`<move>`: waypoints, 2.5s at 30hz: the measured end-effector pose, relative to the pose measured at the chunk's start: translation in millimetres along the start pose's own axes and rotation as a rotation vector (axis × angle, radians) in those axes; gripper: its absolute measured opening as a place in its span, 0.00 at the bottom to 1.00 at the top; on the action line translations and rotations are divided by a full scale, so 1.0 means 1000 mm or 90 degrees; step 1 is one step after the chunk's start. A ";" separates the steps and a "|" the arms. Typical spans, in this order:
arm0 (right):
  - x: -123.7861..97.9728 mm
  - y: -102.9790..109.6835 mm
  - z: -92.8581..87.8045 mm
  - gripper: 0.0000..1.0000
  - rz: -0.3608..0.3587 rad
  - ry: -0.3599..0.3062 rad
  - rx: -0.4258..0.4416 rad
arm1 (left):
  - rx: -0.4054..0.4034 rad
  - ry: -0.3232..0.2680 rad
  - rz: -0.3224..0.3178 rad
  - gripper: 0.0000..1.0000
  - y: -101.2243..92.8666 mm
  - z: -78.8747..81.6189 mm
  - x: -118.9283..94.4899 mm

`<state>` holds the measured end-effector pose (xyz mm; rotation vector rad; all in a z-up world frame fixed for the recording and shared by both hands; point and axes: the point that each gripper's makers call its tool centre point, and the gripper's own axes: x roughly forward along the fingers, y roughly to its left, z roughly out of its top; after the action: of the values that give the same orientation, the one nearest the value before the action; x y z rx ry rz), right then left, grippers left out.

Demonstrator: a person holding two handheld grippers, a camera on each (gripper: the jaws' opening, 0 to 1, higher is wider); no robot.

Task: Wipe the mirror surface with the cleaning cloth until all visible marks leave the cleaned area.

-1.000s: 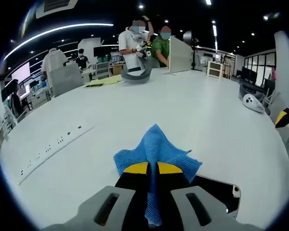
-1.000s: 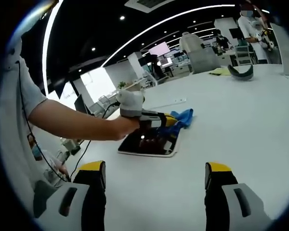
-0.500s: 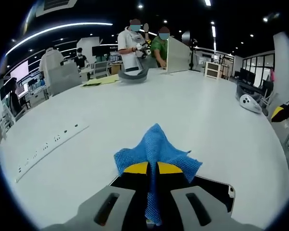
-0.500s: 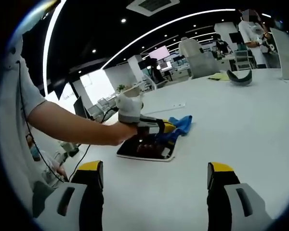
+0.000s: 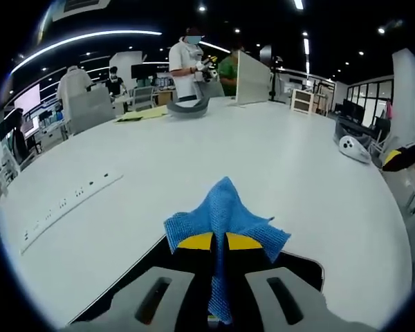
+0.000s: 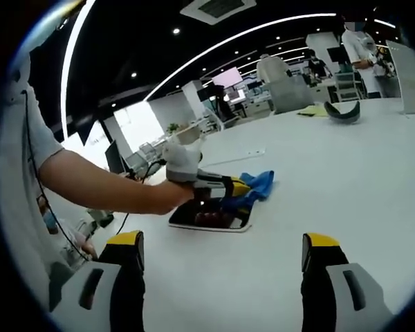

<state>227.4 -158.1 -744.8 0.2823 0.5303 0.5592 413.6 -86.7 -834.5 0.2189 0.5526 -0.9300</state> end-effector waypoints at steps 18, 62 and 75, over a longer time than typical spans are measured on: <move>-0.003 0.005 -0.003 1.00 0.003 0.004 0.018 | 0.006 0.012 -0.017 0.03 -0.010 -0.009 -0.014; -0.002 0.016 0.001 1.00 0.015 0.002 0.005 | 0.024 0.030 -0.013 0.03 0.000 -0.025 -0.040; -0.002 0.021 0.003 1.00 0.022 0.001 0.001 | 0.023 0.034 -0.005 0.03 0.007 -0.032 -0.050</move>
<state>219.1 -142.9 -733.1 0.2931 0.5283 0.5928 384.2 -34.7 -834.4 0.2742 0.5864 -0.9449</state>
